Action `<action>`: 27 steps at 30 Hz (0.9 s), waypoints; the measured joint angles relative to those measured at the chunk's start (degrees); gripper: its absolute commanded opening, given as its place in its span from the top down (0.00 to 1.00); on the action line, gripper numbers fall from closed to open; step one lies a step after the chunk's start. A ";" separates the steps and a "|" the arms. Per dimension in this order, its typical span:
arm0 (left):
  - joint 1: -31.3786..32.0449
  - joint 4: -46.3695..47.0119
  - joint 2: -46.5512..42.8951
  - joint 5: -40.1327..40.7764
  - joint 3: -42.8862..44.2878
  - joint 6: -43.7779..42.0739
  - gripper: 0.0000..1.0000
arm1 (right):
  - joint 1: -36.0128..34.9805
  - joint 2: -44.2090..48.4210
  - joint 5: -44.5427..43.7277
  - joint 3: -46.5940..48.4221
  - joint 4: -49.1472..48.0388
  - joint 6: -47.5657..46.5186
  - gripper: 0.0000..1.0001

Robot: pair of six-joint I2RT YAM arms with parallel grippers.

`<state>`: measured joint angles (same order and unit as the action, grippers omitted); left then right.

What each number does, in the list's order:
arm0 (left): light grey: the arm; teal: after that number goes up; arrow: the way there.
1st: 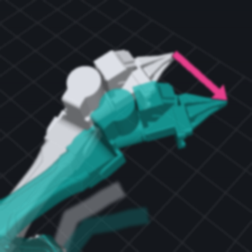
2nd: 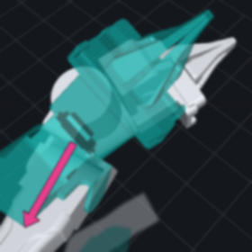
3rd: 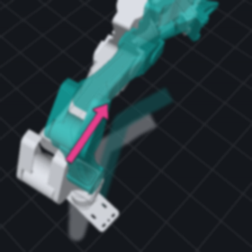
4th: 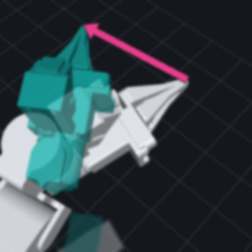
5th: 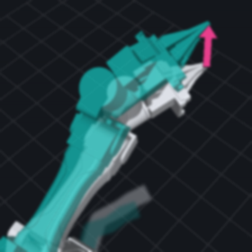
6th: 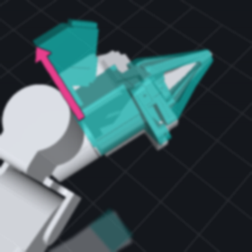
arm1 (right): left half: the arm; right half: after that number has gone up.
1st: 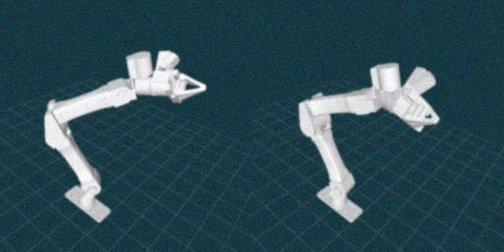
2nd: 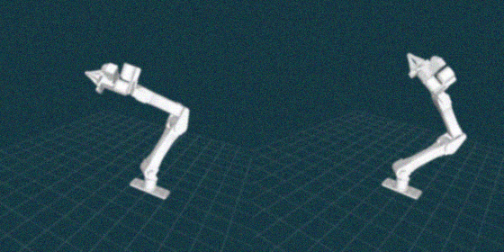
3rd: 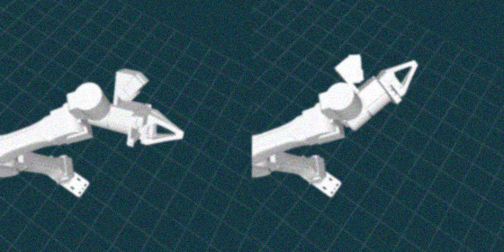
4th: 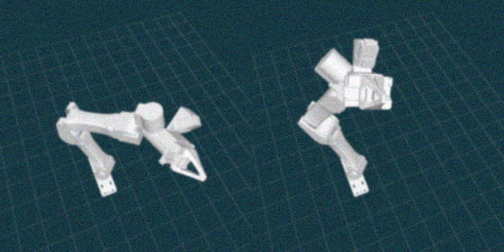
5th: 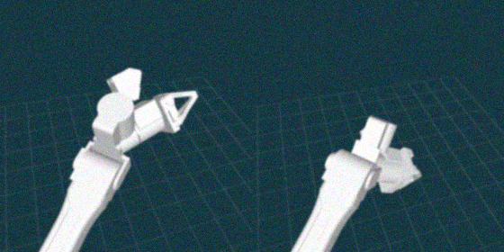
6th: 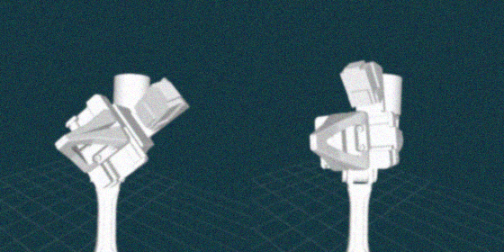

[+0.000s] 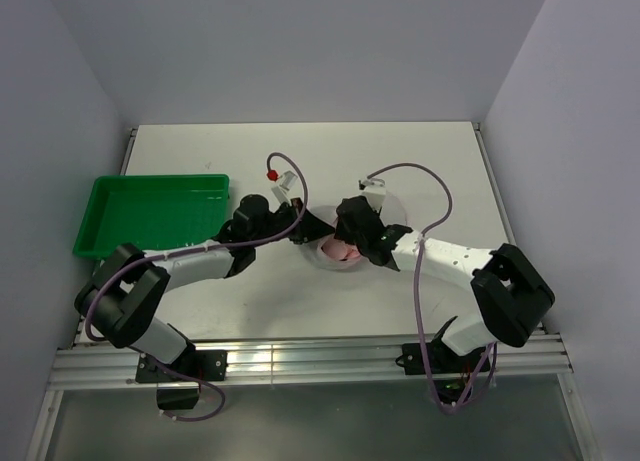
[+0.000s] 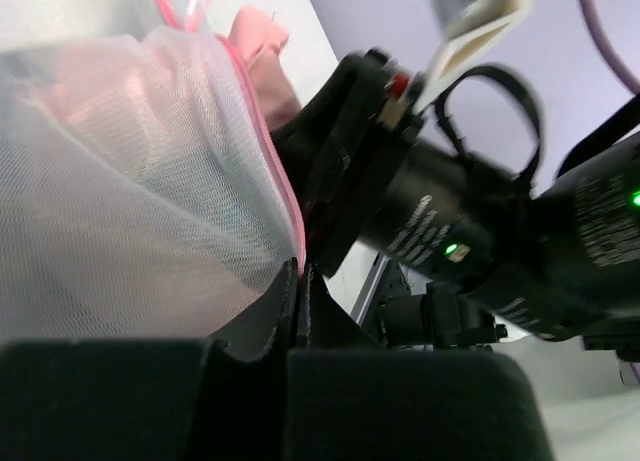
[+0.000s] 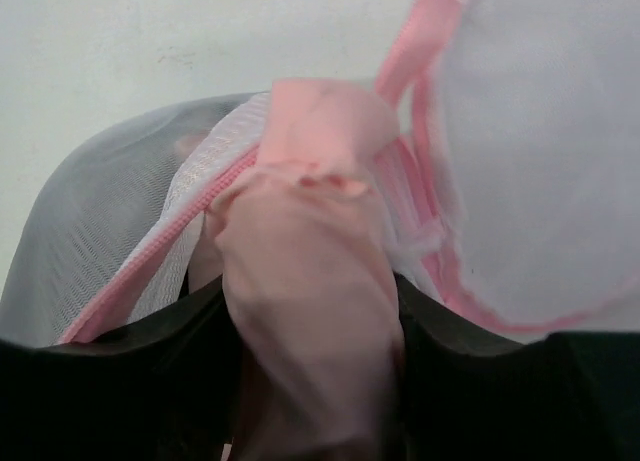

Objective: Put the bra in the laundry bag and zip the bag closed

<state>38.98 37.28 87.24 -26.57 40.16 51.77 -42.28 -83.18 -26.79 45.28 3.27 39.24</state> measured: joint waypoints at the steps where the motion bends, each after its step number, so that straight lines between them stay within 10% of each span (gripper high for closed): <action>1: -0.02 0.39 -0.09 0.07 -0.42 0.17 1.00 | 0.00 0.07 -0.26 0.59 0.96 -0.59 0.31; 18: -3.54 -0.39 -2.69 0.74 -3.67 1.25 1.00 | 5.73 13.31 8.50 3.74 8.31 -8.22 0.15; 27: -3.80 -1.42 -4.04 0.57 -3.74 -0.39 1.00 | 19.61 21.29 11.04 -14.36 -1.60 3.06 0.07</action>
<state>35.18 35.86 83.20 -26.00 36.42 51.37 -22.68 -61.89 -15.75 30.92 1.67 42.30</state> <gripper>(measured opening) 0.017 0.932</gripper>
